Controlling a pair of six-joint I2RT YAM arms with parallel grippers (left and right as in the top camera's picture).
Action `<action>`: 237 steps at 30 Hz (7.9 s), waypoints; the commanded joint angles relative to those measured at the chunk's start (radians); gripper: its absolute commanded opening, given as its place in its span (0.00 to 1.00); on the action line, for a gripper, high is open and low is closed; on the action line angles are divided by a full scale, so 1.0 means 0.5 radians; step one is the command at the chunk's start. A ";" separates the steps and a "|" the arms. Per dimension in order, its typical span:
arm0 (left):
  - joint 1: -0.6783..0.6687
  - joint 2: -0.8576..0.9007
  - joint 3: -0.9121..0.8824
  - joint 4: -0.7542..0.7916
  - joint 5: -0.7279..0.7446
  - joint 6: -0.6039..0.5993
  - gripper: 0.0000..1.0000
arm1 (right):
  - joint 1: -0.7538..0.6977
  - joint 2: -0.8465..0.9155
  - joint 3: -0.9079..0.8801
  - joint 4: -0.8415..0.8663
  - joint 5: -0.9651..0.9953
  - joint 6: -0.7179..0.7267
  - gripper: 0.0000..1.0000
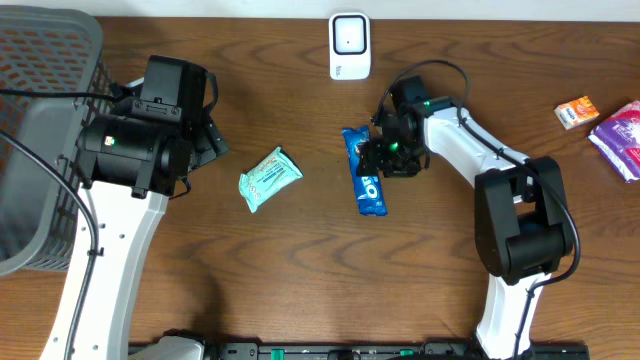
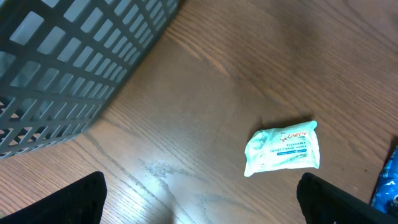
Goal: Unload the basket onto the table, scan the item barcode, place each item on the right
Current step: 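Lift the blue Oreo bag up in front of the scanner, then carry the Oreo bag to the far right and release it, then reach the right gripper left to the green wipes pack, then grasp the green wipes pack and lift it toward the scanner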
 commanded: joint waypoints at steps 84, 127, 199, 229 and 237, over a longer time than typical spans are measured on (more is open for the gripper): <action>0.006 0.008 0.015 -0.008 -0.040 0.021 0.98 | -0.858 0.061 1.003 0.037 0.744 -0.095 0.01; 0.006 0.008 0.015 -0.008 -0.040 0.021 0.98 | -0.894 0.083 0.712 -0.438 1.002 -0.144 0.49; 0.006 0.008 0.015 -0.008 -0.040 0.021 0.98 | 0.485 0.332 0.384 0.743 -0.273 0.270 0.75; 0.006 0.008 0.015 -0.008 -0.040 0.021 0.98 | 0.494 0.079 0.386 0.480 0.117 0.300 0.01; 0.006 0.008 0.015 -0.008 -0.040 0.021 0.98 | 0.498 -0.324 0.386 0.055 0.977 0.213 0.01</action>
